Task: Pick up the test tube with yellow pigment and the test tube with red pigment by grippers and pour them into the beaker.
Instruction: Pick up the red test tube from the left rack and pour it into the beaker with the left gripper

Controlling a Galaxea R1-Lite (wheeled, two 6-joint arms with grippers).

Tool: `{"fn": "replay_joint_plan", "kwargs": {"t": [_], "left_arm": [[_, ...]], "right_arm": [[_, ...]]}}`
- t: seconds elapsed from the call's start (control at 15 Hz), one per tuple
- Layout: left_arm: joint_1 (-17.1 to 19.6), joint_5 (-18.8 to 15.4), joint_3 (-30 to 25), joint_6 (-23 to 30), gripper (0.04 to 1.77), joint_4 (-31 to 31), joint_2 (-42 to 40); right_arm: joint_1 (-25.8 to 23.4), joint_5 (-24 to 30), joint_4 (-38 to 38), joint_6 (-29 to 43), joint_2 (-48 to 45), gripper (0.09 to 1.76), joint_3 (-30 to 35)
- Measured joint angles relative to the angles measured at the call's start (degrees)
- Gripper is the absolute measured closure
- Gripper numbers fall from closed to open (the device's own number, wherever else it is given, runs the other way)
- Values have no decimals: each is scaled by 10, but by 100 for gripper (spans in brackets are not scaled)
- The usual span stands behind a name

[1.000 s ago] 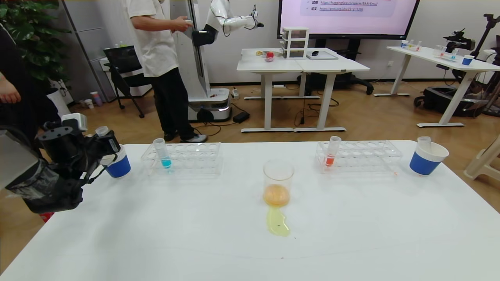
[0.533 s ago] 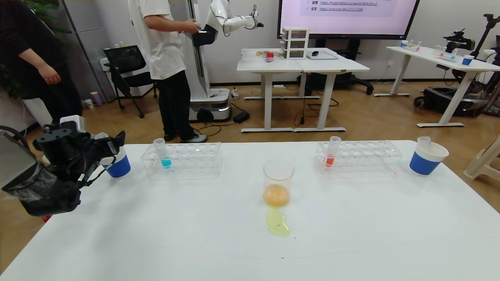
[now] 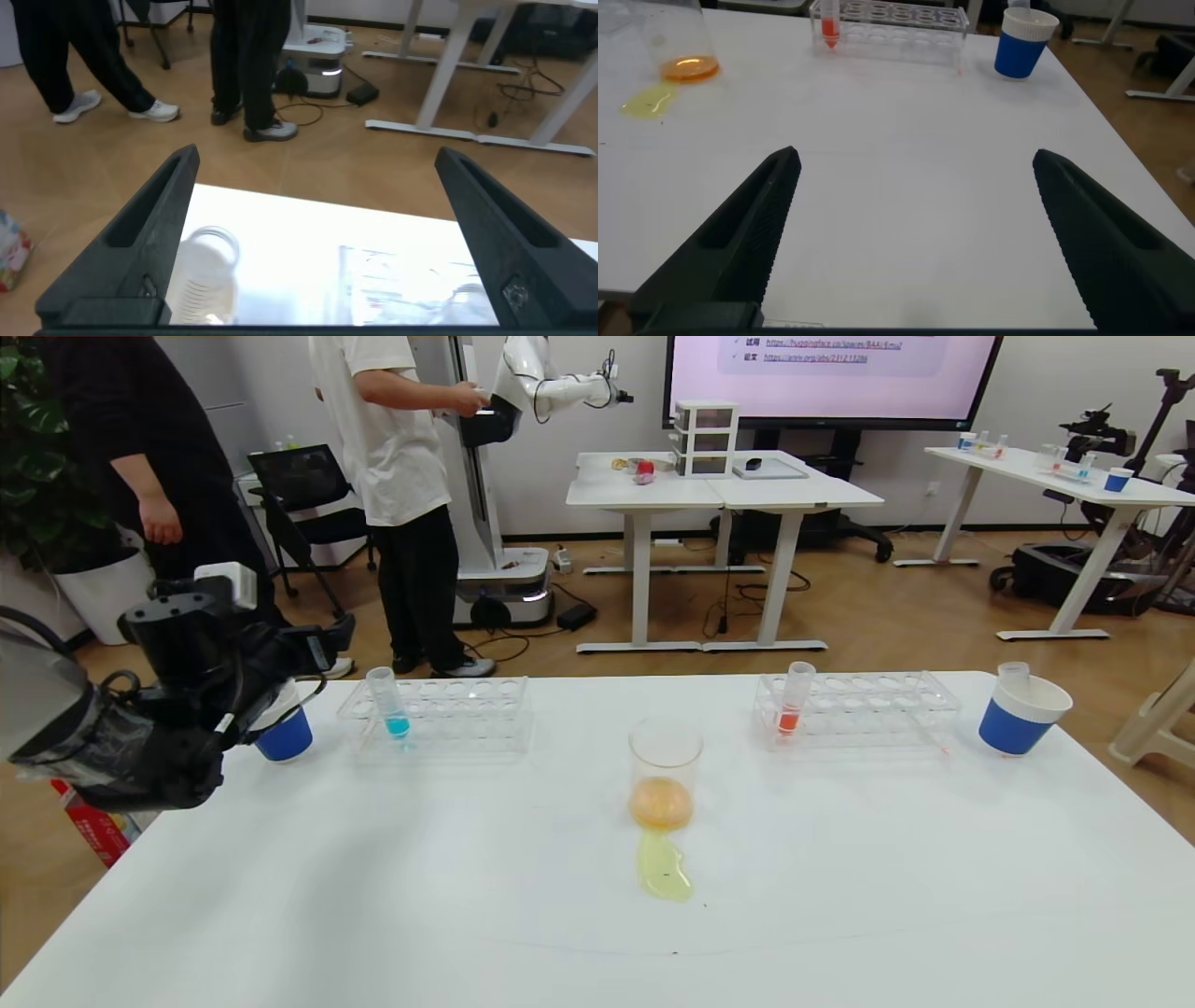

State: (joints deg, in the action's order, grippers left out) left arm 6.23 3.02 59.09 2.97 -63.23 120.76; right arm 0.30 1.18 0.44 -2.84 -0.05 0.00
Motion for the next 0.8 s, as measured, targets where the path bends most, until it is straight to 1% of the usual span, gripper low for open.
{"fn": "replay_joint_plan", "kwargs": {"t": [0.07,0.2,0.27,0.4,0.53,0.8], "left_arm": [[-27,19,18,0,6,21,-11],[-87,73,62,-1,6,59,-24],[-113,87,77,-2,6,70,-27],[-159,96,95,-4,6,78,-27],[-185,97,100,-7,6,79,-27],[-198,117,94,-38,6,78,-56]], "right_arm": [[0,0,0,0,0,11,0],[0,0,0,0,0,11,0],[0,0,0,0,0,11,0],[0,0,0,0,0,11,0],[0,0,0,0,0,11,0],[0,0,0,0,0,11,0]]}}
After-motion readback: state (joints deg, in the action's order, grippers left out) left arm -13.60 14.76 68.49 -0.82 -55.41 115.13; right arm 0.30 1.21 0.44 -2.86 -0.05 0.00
